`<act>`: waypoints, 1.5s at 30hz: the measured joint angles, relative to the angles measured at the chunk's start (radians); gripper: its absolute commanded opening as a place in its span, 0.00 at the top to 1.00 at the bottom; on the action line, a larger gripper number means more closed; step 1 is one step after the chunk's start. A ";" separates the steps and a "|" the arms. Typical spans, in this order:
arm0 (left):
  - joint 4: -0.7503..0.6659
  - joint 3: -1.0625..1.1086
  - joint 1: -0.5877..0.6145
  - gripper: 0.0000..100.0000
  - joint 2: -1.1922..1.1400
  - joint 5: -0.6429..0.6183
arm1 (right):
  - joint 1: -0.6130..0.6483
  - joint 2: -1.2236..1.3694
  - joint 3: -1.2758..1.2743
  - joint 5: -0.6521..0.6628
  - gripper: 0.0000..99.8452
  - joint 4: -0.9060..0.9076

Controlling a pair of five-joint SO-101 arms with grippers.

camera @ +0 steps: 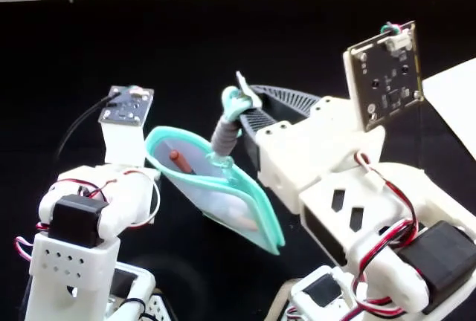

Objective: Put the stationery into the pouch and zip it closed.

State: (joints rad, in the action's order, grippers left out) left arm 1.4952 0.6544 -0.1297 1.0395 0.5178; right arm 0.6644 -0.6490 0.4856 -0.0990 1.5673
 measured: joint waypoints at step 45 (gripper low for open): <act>0.284 -0.442 0.147 0.81 0.137 -0.089 | 0.121 0.000 -0.347 -0.002 0.99 -0.066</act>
State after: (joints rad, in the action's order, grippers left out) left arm 1.7791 0.2125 0.0176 1.1761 0.4289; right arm 0.7856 -0.6490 0.1389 -0.1005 1.5014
